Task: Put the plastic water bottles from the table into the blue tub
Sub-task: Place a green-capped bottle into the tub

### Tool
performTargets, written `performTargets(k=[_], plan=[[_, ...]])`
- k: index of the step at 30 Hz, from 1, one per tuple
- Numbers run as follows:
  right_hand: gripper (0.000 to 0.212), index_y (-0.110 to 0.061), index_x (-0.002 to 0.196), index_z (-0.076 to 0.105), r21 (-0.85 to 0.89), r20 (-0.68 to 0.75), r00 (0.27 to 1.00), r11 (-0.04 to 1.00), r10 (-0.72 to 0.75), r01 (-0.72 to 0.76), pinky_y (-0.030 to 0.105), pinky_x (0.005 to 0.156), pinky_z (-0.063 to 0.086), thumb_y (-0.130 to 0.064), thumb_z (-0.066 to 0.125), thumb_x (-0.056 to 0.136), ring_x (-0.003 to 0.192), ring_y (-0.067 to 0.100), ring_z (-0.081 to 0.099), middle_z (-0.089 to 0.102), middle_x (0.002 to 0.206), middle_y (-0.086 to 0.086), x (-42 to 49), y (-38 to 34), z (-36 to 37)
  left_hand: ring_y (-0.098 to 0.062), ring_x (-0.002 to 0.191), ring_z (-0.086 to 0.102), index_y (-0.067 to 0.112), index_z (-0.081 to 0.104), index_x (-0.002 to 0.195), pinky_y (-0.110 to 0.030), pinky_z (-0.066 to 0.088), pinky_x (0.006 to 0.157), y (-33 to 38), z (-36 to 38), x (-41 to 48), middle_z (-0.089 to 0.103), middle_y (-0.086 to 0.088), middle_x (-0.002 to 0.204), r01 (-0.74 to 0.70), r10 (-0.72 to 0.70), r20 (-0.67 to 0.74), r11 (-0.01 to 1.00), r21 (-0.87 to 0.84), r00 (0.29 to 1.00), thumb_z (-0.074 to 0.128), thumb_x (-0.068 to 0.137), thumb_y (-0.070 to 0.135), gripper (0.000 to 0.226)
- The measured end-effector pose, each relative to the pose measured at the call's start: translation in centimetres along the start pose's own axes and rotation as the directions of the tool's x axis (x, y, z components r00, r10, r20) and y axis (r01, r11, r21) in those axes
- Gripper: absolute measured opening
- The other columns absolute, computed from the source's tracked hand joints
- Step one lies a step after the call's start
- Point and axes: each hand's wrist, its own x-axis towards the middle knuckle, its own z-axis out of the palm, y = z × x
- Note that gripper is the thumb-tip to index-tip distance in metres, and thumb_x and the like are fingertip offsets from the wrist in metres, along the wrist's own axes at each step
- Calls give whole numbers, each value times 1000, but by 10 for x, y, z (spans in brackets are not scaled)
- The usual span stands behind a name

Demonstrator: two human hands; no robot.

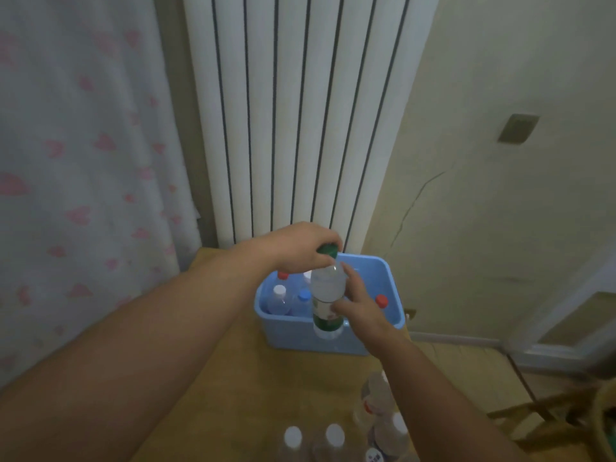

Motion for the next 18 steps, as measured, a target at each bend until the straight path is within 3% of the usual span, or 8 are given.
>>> performTargets(k=[4,9,15,18], plan=[[72,-47,141,27,-40,-68,997,998,-42,39,45,99,48,-32,66,82,118,17,54,51,133,-7,21,-23,13,-16,101,52,34,56,121,-33,46,87,-7,-17,5,54,6,109,-66,69,-42,995,78,997,57,94,25,28],[64,-31,127,48,-119,-214,976,993,-39,14,42,83,57,-37,79,71,98,14,65,64,115,-3,45,-43,20,-12,103,54,33,61,121,-26,44,85,-21,-28,16,60,6,120,-83,83,-73,997,2,994,54,92,11,37],[66,-33,127,50,-152,-358,933,988,-33,-23,43,81,58,-45,76,67,97,13,64,65,115,-6,67,-53,21,-13,108,56,29,59,128,-30,47,91,-27,-40,37,61,5,125,-75,66,-185,996,-39,981,59,91,39,38],[67,-34,131,47,-172,-394,918,985,-48,-23,32,74,56,-42,75,70,99,12,64,64,116,-7,81,-56,11,-14,105,55,25,60,127,-29,45,88,-27,-39,53,61,2,123,-71,60,-241,997,-38,969,58,92,42,39]])
